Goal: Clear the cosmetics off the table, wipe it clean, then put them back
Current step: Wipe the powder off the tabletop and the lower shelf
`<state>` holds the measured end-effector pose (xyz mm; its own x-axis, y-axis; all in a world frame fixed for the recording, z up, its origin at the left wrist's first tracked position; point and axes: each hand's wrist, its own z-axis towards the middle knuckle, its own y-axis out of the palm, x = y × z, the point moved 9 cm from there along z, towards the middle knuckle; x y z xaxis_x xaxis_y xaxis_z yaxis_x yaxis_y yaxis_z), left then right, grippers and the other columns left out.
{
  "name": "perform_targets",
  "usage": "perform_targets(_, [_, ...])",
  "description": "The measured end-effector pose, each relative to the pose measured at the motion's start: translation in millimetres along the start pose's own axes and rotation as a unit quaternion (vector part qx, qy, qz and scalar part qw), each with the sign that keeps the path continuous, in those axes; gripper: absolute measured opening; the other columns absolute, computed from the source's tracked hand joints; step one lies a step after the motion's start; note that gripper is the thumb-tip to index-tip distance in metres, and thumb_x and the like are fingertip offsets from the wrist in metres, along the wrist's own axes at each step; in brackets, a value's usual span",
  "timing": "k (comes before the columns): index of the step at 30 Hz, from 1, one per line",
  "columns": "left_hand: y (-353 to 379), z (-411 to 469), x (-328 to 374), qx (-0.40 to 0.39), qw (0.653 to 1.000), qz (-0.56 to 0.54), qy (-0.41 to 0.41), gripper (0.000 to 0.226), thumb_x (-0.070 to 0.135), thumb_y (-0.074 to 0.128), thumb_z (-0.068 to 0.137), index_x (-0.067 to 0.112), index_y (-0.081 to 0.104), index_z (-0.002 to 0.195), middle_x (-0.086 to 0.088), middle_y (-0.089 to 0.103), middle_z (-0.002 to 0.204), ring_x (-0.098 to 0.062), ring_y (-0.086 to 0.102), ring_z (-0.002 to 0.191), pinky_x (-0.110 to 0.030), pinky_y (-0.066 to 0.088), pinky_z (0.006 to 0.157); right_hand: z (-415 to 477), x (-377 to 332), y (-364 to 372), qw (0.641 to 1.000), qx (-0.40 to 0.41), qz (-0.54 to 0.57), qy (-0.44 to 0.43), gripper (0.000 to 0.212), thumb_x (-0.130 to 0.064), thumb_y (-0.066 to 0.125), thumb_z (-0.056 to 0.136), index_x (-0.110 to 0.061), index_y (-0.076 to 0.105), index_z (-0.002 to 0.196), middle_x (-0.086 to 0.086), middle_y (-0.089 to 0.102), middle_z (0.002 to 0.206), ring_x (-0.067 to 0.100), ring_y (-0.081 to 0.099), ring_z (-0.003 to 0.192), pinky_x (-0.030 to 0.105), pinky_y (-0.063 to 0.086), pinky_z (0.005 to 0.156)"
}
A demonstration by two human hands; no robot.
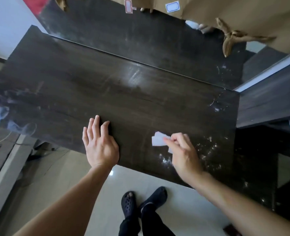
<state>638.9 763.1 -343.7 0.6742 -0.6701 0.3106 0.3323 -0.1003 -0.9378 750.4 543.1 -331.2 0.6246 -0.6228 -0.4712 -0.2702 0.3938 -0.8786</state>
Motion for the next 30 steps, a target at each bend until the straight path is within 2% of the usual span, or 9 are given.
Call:
perform_targets(6, [2,0,-1,-0.014,1.0,-0.004,-0.002,0.043,0.009,0.035,0.082,0.006,0.056,0.119,-0.018,0.041,0.144,-0.034,0.03,0.138,-0.048,0.017,0.116,-75,-45,15,0.988,-0.117,0.095,-0.022,0.037,0.009,0.056,0.078,-0.015,0.069,0.102,-0.003,0.051,0.089,0.01,0.049,0.083,0.009,0.038,0.075])
perform_targets(10, [3,0,-3,-0.018,1.0,-0.004,-0.001,0.041,0.008,0.039,0.082,0.008,0.056,0.12,-0.017,0.041,0.145,-0.033,0.03,0.138,-0.047,0.016,0.116,16,2,-20,0.991,-0.002,0.109,0.082,0.028,0.004,0.05,0.082,-0.01,0.071,0.092,0.006,0.057,0.084,0.018,0.056,0.07,0.02,0.039,0.064])
perform_targets(12, [2,0,-3,-0.011,1.0,-0.003,0.001,0.042,0.011,0.035,0.082,0.008,0.056,0.119,-0.016,0.042,0.144,-0.033,0.031,0.138,-0.045,0.016,0.115,72,42,-35,0.984,0.051,0.052,0.162,0.03,0.005,0.046,0.085,-0.005,0.07,0.099,0.017,0.059,0.097,0.031,0.06,0.084,0.023,0.04,0.072])
perform_targets(15, [2,-1,-2,-0.012,1.0,-0.005,0.011,0.043,0.012,0.035,0.081,0.009,0.057,0.118,-0.016,0.043,0.144,-0.033,0.032,0.137,-0.045,0.016,0.115,100,58,-25,0.971,0.065,0.026,0.23,0.019,-0.001,0.051,0.087,-0.006,0.066,0.098,0.014,0.06,0.097,0.025,0.061,0.086,0.027,0.044,0.076])
perform_targets(20, [4,-1,-5,-0.019,1.0,-0.004,0.011,0.041,0.009,0.042,0.081,0.008,0.057,0.119,-0.016,0.042,0.144,-0.033,0.031,0.138,-0.046,0.016,0.115,-8,-58,31,0.999,-0.009,0.035,-0.009,0.031,0.005,0.046,0.086,-0.01,0.066,0.103,0.004,0.05,0.089,0.018,0.043,0.081,0.028,0.041,0.07])
perform_targets(23, [4,-1,-4,-0.02,1.0,-0.004,0.014,0.042,0.011,0.04,0.08,0.008,0.057,0.118,-0.018,0.042,0.144,-0.035,0.032,0.137,-0.048,0.018,0.115,-51,-75,43,0.986,-0.126,0.091,-0.058,0.04,0.012,0.052,0.081,-0.015,0.067,0.105,-0.001,0.049,0.088,0.015,0.047,0.081,0.026,0.044,0.067])
perform_targets(25, [4,0,-3,-0.018,1.0,-0.005,0.014,0.041,0.01,0.039,0.082,0.008,0.057,0.118,-0.018,0.043,0.144,-0.035,0.032,0.137,-0.049,0.019,0.115,-14,-49,27,0.988,-0.103,0.118,-0.007,0.033,0.007,0.05,0.081,-0.015,0.069,0.097,-0.002,0.052,0.084,0.01,0.049,0.074,0.023,0.044,0.065])
perform_targets(27, [3,1,-4,-0.015,1.0,-0.004,0.009,0.042,0.011,0.035,0.082,0.008,0.057,0.118,-0.018,0.043,0.144,-0.035,0.033,0.137,-0.049,0.019,0.114,55,-7,-9,0.992,0.014,0.094,0.079,0.029,0.003,0.047,0.084,-0.011,0.07,0.093,0.002,0.055,0.084,0.005,0.049,0.063,0.017,0.041,0.062])
perform_targets(30, [2,1,-3,-0.008,1.0,0.0,0.013,0.045,0.012,0.031,0.082,0.008,0.059,0.117,-0.018,0.044,0.143,-0.035,0.034,0.136,-0.049,0.021,0.113,149,72,-39,0.971,0.096,0.053,0.214,0.031,0.0,0.048,0.086,-0.008,0.07,0.105,0.01,0.061,0.105,0.016,0.064,0.083,0.011,0.043,0.073])
